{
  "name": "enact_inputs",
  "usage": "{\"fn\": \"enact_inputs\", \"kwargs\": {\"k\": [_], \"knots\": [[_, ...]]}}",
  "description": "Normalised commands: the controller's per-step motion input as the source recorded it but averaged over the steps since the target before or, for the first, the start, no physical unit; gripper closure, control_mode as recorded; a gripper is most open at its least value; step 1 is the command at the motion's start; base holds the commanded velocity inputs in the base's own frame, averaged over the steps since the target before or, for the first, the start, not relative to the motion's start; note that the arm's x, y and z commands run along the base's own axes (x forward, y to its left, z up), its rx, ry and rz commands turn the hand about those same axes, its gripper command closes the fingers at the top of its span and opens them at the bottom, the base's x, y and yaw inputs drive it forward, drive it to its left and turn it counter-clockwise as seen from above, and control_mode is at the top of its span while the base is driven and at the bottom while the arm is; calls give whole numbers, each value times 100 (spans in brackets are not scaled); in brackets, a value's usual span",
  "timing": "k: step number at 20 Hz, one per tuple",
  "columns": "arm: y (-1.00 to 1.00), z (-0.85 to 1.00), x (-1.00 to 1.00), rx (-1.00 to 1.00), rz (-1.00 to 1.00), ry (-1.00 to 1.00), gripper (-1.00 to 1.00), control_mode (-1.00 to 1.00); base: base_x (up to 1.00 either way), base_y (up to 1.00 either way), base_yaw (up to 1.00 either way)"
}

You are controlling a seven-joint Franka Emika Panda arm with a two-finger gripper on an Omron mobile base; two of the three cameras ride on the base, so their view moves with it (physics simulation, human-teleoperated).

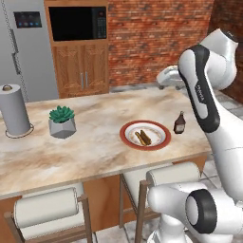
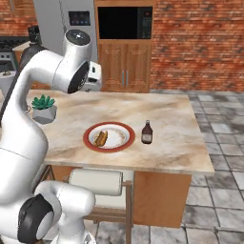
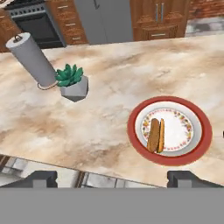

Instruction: Move the hot dog bun to the plate on the dining table and place the condiment next to that plate. Then navigate to the fridge and take the sausage and place it on the plate as well.

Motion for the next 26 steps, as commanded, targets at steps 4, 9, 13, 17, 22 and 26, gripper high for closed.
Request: {"fn": "enact_inputs", "kwargs": {"k": [4,9,13,17,22,26], "knots": [[0,-21,-65,0,-31,49,-100,-100,0,0,0],[-10,-35,-81,-3,-23,35,-100,-100,0,0,0],[-25,-47,-86,-3,-19,25,-100,-100,0,0,0],[-12,-25,-55,-3,-11,9,-100,100,-17,-9,-3],[0,0,0,0,0,0,-100,100,-1,-84,-13],[0,0,0,0,0,0,-100,100,21,-100,-11]]}}
